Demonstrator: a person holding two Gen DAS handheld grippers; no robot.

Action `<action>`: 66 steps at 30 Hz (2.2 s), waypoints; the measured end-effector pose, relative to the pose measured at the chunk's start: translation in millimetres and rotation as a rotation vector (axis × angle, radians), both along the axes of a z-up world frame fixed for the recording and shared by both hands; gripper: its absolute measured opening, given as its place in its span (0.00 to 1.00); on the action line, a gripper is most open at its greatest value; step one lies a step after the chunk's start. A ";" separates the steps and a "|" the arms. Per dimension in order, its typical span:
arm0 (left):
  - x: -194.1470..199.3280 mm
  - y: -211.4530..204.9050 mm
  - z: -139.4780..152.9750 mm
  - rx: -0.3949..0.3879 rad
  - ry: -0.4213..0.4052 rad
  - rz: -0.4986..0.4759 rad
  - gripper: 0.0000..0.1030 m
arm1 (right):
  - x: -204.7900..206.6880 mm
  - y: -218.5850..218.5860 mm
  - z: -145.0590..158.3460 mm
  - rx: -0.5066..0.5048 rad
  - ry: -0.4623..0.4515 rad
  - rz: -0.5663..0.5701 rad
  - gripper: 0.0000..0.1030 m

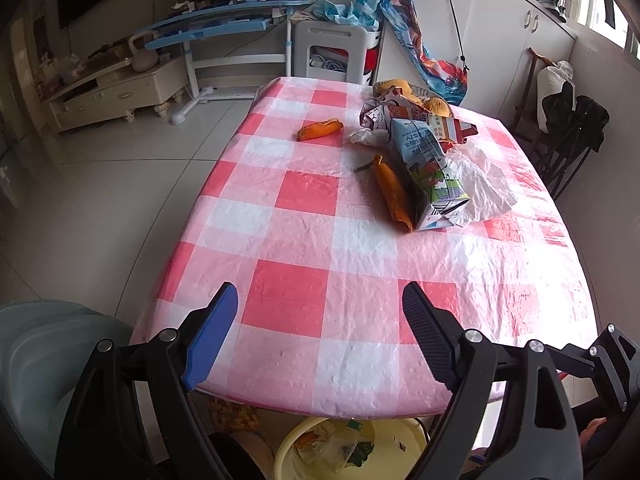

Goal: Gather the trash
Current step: 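Move both open tools back over the table toward the remaining peel and carton, then grasp a long orange peel with the left tool while the right tool grasps the blue milk carton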

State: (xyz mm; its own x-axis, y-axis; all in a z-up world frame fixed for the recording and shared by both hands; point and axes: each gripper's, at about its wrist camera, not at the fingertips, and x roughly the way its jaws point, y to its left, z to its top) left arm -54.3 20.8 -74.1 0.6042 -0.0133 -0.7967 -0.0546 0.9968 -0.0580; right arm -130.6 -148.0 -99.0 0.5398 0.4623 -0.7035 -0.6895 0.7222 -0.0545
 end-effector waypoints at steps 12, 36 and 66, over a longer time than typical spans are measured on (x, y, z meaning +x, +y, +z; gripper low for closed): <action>3.7 -1.6 -3.6 -0.018 0.017 0.003 0.79 | 0.8 -0.4 2.9 0.012 -0.008 -0.005 0.70; 74.2 -2.3 -5.6 -0.101 0.045 0.035 0.79 | 32.5 -0.9 18.0 0.031 -0.018 -0.057 0.70; 153.8 -21.2 -34.6 -0.130 0.176 -0.103 0.15 | 131.6 10.3 12.6 0.044 0.009 -0.164 0.70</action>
